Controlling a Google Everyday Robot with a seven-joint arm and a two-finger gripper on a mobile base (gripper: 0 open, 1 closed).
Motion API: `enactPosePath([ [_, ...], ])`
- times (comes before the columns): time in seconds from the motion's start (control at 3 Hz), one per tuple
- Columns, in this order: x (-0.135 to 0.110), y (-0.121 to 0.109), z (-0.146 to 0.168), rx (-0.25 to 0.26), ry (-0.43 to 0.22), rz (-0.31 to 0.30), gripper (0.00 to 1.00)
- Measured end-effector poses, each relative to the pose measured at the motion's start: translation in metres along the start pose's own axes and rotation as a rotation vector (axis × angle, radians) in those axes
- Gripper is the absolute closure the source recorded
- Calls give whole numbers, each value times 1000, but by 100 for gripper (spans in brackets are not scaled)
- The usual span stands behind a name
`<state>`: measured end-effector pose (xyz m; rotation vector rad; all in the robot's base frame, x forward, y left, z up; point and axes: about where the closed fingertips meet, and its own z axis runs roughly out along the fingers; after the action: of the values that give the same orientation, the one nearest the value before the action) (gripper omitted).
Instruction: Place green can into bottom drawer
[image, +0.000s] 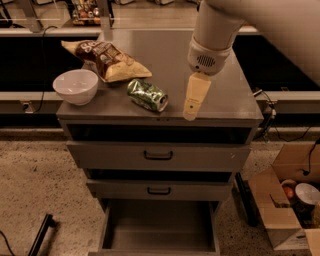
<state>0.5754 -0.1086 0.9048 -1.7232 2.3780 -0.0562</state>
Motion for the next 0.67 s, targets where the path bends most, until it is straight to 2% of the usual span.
enactPosePath([
  [0.33, -44, -22, 45, -19, 26, 26, 0],
  [0.67, -84, -31, 66, -27, 10, 25, 0],
])
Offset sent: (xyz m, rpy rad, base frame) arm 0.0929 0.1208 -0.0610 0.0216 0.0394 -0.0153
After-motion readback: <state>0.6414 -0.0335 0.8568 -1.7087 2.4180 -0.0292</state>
